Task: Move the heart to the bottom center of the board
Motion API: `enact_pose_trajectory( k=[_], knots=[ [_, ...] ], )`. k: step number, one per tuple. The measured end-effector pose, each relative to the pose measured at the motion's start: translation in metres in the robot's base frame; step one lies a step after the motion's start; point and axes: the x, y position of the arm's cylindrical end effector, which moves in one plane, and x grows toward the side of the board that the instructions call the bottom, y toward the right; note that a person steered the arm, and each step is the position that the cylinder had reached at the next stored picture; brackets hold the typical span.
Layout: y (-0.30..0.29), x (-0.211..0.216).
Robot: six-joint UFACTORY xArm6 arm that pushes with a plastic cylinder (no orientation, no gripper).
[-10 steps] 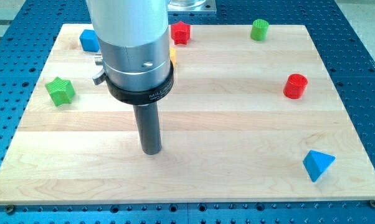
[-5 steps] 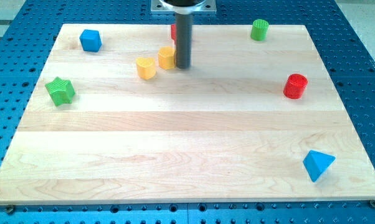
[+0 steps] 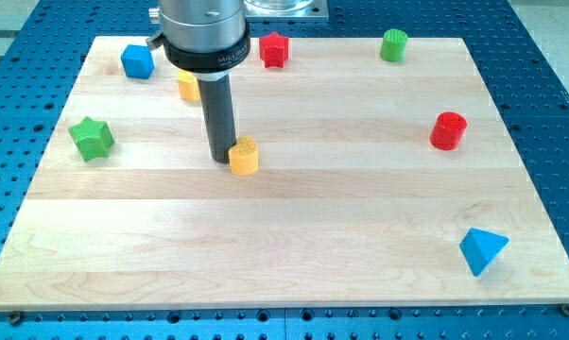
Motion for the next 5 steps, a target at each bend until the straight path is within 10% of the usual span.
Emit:
enact_pose_trajectory(
  k=[5],
  knots=[
    [0.012,-0.026]
  ],
)
